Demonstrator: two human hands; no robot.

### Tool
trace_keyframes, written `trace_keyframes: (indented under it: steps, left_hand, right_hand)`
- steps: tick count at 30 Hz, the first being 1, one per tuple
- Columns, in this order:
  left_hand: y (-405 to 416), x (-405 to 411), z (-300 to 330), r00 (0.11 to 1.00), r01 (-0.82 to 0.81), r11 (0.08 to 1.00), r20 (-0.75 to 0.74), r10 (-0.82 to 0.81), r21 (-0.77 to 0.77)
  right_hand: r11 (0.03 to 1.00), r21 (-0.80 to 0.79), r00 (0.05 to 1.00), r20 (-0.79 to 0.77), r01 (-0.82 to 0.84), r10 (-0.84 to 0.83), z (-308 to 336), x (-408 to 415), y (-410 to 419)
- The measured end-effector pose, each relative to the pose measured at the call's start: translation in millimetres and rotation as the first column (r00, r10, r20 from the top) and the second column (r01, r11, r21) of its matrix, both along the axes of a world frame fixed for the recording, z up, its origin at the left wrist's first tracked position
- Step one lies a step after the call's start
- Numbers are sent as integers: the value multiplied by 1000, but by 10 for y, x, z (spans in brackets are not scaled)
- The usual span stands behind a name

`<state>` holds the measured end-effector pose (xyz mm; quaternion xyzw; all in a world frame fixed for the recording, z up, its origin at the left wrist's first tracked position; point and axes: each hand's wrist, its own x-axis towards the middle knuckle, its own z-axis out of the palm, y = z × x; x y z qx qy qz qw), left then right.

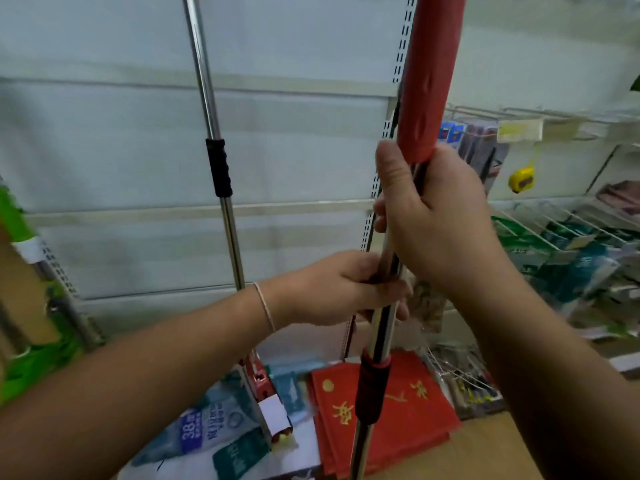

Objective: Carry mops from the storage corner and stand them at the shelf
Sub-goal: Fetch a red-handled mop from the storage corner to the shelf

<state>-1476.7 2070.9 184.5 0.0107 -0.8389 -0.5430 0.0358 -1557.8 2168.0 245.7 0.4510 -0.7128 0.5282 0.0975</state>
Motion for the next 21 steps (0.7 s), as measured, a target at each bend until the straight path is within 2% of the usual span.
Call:
trace_keyframes:
  steps: [3,8,21]
  left_hand:
    - [17,103,57,999,-50,999,0,51,-19]
    - [-8,313,141,990,-138,990,25,137,34]
    - [-410,972,360,972,-234,965,17,233,117]
  right_hand:
    - [998,-6,998,19,-58,59,60,71,3]
    - [993,13,992,-15,-121,121,160,201,-91]
    - [934,57,936,5,-352,353,450,825,-481]
